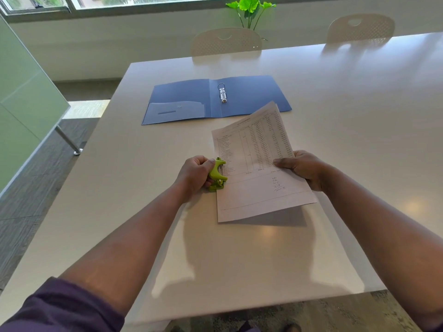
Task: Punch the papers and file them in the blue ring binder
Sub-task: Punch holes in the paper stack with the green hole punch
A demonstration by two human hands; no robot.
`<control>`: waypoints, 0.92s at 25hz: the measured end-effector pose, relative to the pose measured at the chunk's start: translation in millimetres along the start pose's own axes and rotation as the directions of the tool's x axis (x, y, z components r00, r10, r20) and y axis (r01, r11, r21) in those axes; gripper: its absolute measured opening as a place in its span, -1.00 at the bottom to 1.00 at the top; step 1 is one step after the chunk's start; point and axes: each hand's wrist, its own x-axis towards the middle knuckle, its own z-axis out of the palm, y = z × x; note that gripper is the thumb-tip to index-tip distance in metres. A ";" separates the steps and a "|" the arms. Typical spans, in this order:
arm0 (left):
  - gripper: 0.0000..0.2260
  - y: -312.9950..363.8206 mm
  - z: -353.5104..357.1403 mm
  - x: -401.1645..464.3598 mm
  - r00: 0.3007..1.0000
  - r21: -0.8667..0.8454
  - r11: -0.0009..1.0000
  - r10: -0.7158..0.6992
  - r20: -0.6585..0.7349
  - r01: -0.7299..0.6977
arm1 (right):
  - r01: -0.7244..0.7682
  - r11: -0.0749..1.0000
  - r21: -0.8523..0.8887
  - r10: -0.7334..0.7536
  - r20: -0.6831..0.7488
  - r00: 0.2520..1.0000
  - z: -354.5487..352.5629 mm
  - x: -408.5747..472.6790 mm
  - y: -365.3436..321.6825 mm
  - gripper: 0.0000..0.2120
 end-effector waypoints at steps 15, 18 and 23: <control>-0.76 0.5 1.0 0.6 1.000 -0.010 1.000 -0.012 -0.011 0.012 | 0.023 1.000 -0.006 -0.023 0.002 1.000 -1.9 1.0 2.5 -0.89; -0.75 1.7 0.6 0.7 0.999 -0.003 0.999 -0.033 -0.008 0.033 | 0.026 1.000 -0.005 -0.026 0.012 1.000 -2.2 2.2 4.0 -0.87; -0.80 6.0 -3.7 4.5 0.995 -0.013 0.997 -0.081 0.056 0.082 | 0.019 1.000 0.003 -0.019 0.007 1.000 -3.2 4.2 5.7 -0.84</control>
